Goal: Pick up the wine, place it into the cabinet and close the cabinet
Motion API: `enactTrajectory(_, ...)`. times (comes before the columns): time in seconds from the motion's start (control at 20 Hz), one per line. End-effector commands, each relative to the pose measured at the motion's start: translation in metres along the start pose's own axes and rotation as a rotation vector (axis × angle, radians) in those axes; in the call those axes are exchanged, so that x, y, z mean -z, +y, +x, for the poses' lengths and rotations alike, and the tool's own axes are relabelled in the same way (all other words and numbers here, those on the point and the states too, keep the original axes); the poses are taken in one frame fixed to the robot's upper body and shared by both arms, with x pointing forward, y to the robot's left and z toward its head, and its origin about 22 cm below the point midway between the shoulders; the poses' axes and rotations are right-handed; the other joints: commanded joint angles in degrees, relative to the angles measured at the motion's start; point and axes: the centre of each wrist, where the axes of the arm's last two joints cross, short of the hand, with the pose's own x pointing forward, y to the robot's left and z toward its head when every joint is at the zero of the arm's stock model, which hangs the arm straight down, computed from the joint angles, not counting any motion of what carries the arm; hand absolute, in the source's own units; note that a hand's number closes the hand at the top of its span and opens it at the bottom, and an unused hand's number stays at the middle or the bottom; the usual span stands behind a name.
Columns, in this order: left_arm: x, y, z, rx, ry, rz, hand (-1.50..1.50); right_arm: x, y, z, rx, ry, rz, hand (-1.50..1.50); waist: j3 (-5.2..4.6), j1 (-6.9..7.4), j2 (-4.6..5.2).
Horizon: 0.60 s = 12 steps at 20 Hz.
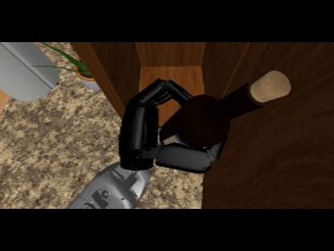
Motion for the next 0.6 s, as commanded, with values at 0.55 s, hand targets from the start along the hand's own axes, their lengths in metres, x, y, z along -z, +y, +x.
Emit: enactTrajectory(0.55, 0.011, 0.008, -0.035, -0.039, 0.012, 0.103, 1.5, -0.027, 0.008, 0.036, 0.011, -0.064, 0.024, -1.5, -0.05, -0.12, 0.02)
